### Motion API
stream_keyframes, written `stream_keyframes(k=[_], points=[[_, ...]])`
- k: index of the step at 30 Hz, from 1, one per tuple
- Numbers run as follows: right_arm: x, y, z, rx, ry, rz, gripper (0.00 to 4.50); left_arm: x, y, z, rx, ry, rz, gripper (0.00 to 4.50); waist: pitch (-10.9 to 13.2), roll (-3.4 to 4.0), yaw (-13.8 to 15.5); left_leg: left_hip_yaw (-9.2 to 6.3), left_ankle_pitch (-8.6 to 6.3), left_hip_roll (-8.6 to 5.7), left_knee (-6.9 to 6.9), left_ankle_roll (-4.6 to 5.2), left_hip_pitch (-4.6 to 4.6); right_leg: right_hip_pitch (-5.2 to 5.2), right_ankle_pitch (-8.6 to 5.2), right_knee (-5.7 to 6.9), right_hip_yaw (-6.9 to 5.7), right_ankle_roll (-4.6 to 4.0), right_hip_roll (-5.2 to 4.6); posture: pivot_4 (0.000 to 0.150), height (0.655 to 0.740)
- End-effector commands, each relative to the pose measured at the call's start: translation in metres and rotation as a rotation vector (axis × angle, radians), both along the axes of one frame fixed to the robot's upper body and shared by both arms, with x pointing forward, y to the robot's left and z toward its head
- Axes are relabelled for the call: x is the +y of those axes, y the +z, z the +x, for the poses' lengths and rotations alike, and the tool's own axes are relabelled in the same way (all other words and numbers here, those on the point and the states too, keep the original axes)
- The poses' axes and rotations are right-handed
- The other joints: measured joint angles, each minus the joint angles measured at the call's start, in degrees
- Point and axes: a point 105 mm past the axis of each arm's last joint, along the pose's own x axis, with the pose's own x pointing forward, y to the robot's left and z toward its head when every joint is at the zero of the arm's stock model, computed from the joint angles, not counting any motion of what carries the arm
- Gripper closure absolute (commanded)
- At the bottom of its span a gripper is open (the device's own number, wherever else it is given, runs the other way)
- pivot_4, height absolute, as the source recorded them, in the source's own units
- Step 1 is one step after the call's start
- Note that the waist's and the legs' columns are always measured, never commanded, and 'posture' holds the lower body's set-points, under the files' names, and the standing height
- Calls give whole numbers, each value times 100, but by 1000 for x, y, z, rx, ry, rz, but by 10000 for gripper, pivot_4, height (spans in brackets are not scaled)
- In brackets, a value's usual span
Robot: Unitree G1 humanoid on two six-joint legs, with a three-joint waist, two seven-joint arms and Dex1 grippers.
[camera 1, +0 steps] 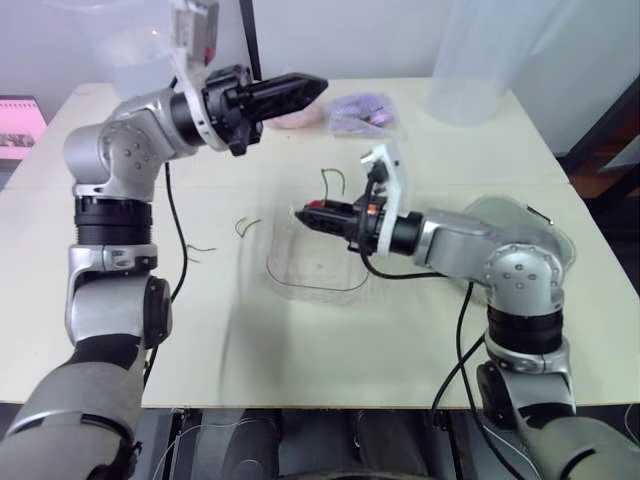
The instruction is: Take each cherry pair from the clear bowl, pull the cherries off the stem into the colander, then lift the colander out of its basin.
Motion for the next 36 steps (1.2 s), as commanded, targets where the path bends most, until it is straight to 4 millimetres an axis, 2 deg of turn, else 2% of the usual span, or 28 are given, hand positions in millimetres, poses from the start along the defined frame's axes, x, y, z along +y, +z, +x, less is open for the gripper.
stream_keyframes(k=[1,2,4,9,13,20,23,27,36], points=[[-6,18,1,-64,-9,24,37823,4,3,-4,-35,8,16,39618,0,0,-4,0,0,0,0,0,0,0,0,0,0,0,0,1500,7348],[-7,19,2,-67,-14,23,37823,4,2,-5,-27,-3,17,36429,0,0,-3,1,0,0,0,0,0,0,0,0,0,0,0,1500,7348],[-9,20,3,-72,-20,21,37823,6,1,-8,-13,-22,18,26859,0,0,-8,0,0,0,0,0,0,0,0,0,0,0,1,1500,7348],[-10,21,4,-80,-25,19,37823,9,1,-13,-6,-21,24,559,0,0,-1,0,0,0,0,0,0,0,0,0,0,0,0,1500,7348],[-10,21,4,-81,-23,18,37823,10,1,-9,-27,31,21,559,0,0,-1,0,0,0,0,0,0,0,0,0,0,0,0,1500,7348],[-9,23,7,-87,-22,11,37823,8,-9,-10,-20,24,47,559,0,0,-2,0,0,0,0,-1,0,0,0,0,0,0,0,1500,7348],[-7,24,7,-96,-18,9,37823,-2,-29,-13,-19,5,105,559,0,0,0,0,0,0,0,0,0,0,0,0,0,0,-1,1500,7348],[-4,24,5,-104,-8,5,37823,-11,-41,-11,-11,-1,115,559,0,0,3,0,0,0,0,-1,-1,0,0,0,0,0,-1,1500,7348],[1,22,1,-105,11,-6,37823,-25,-45,-9,-8,-27,98,559,0,0,3,0,0,0,0,0,0,0,0,0,0,0,0,1500,7348]])
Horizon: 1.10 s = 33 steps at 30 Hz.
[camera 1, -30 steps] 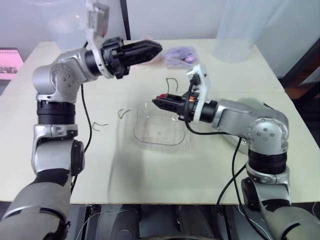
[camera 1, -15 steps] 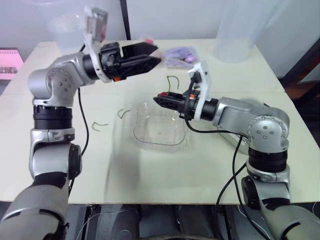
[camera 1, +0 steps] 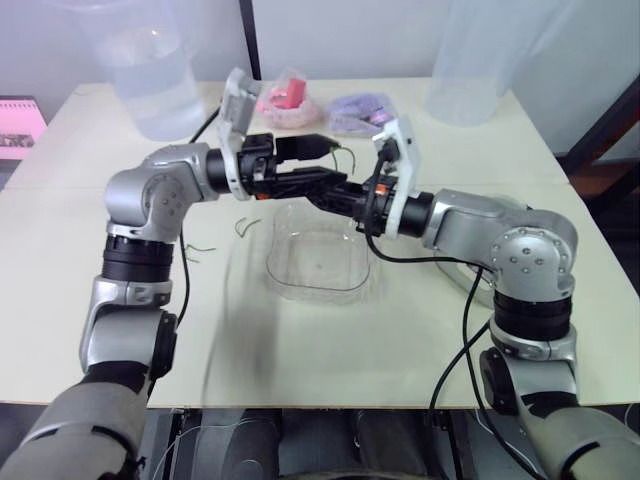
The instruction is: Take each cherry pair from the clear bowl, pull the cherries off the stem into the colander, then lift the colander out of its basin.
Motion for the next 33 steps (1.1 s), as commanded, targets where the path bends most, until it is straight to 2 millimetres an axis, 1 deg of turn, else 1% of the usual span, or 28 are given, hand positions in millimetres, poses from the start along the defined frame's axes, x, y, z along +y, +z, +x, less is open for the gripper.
stream_keyframes(k=[1,6,8,10,11,16,17,23,29,33], points=[[6,10,-8,-53,29,12,37823,-6,12,-3,-47,-18,-20,559,0,0,4,0,0,0,0,0,0,0,0,0,0,0,-1,1500,7348],[6,11,-8,-55,33,7,37823,-13,11,1,-36,-16,-35,559,0,0,4,0,0,0,0,0,-1,0,0,0,0,0,-1,1500,7348],[7,11,-8,-56,32,6,37823,-14,13,4,-27,-4,-57,5631,0,0,4,0,0,0,0,1,-1,0,0,0,0,0,-1,1500,7348],[7,11,-7,-56,32,6,37823,-15,15,4,-20,-7,-71,13538,0,0,-4,0,0,0,0,0,0,0,0,0,0,0,0,1500,7348],[7,11,-7,-56,31,5,37823,-15,15,4,-19,-10,-73,18174,0,0,-6,0,0,0,0,0,0,0,0,0,0,0,0,1500,7348],[6,12,-7,-56,29,4,37823,-15,14,2,-14,-18,-71,44158,0,0,3,0,0,0,0,0,0,0,0,0,0,0,0,1500,7348],[6,12,-7,-56,28,4,37823,-15,15,3,-12,-18,-75,44697,0,0,3,0,0,0,0,0,0,0,0,0,0,0,0,1500,7348],[5,8,-7,-50,26,-6,37823,-9,28,8,-3,9,-119,44697,0,0,2,0,0,0,0,0,0,0,0,0,0,0,0,1500,7348],[5,-5,-11,-22,39,-45,37823,0,50,14,1,33,-183,44697,0,0,1,0,-1,-1,0,1,0,0,0,0,0,0,0,1500,7348],[7,-13,-14,-4,48,-63,37823,3,58,15,0,33,-208,44697,0,0,-1,0,-1,-1,-1,1,0,0,0,0,0,0,0,1500,7348]])
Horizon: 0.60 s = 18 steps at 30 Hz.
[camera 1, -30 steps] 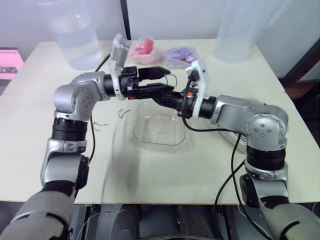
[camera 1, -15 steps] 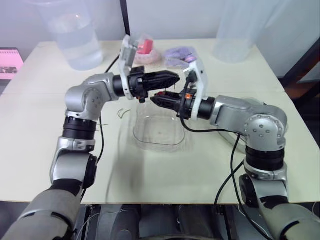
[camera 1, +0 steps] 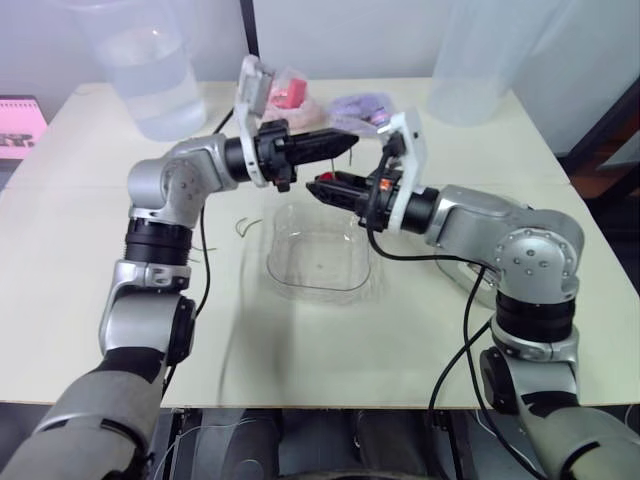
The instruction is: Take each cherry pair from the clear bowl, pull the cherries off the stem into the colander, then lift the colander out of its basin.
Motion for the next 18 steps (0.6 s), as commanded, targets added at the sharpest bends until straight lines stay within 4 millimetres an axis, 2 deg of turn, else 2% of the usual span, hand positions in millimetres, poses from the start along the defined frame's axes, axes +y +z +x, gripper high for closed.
stream_keyframes(k=[1,11,18], points=[[9,-21,-12,57,69,-59,37823,18,49,-4,-125,37,-127,44697,0,0,0,0,0,0,0,0,0,0,0,0,0,0,0,1500,7348],[6,-40,-12,108,61,-149,37823,18,54,-7,-113,27,-153,44697,0,0,4,1,0,-1,1,0,0,1,0,-1,1,0,-3,1500,7348],[3,-35,-7,95,38,-137,37823,18,54,-9,-116,28,-145,44697,0,0,-2,-1,1,-1,0,-1,0,1,0,-2,0,0,-1,1500,7348]])
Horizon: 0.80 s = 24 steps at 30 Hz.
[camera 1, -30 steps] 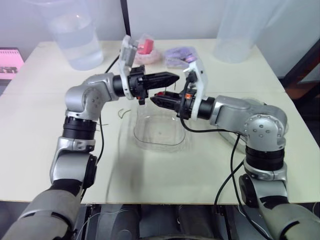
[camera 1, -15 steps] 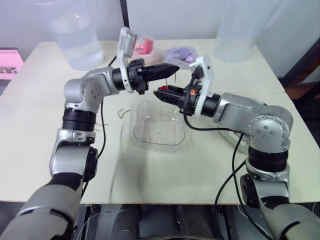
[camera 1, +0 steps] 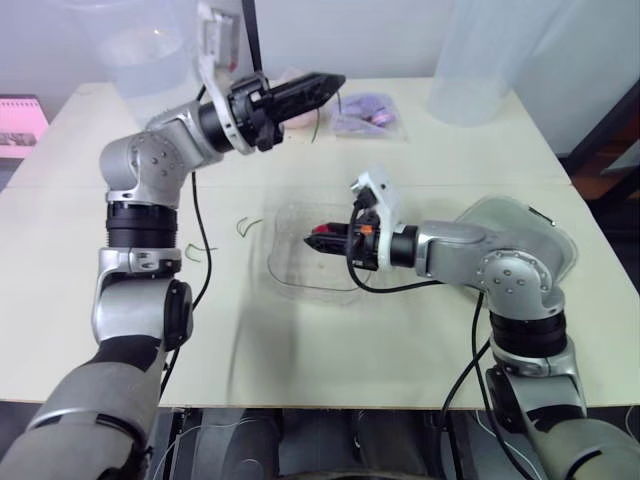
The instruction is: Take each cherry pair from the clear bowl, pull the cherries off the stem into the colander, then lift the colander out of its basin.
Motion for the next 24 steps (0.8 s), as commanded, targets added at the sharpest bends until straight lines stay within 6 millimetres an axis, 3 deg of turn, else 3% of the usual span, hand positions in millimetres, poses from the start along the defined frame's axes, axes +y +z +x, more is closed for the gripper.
stream_keyframes(k=[1,5,10,14,16,20,24], points=[[-2,18,2,-65,-2,30,37823,2,13,-8,-56,-6,-17,44697,0,0,-7,0,0,0,0,0,0,0,0,0,0,0,0,1500,7348],[-13,33,5,-135,-23,41,37823,6,12,-6,-79,18,2,44697,0,0,2,0,0,0,0,0,0,0,0,0,0,0,0,1500,7348],[-59,68,2,-300,-94,-2,37823,15,8,-3,-130,77,61,44697,0,0,23,1,-1,-2,-1,1,-3,0,0,-5,0,0,-3,1500,7348],[-131,77,2,-371,-284,-196,37823,22,-4,-3,-172,111,143,44697,1,-1,88,1,-4,-2,-2,8,-2,1,0,-8,0,0,-2,1500,7348],[-157,73,0,-365,-345,-281,37823,23,-8,-3,-184,114,168,44697,1,-1,131,3,-7,-3,-3,12,-3,4,0,-16,0,1,-3,1500,7348],[-204,46,-7,-289,-435,-459,37823,20,-21,-4,-205,102,222,44697,0,-2,155,8,-9,-3,-1,16,-1,5,0,-16,3,1,-2,1500,7348],[-214,30,-9,-258,-445,-486,37823,15,-27,-4,-206,85,237,44697,1,-2,129,12,-10,-2,2,17,7,12,0,-14,7,1,-1,1500,7348]])
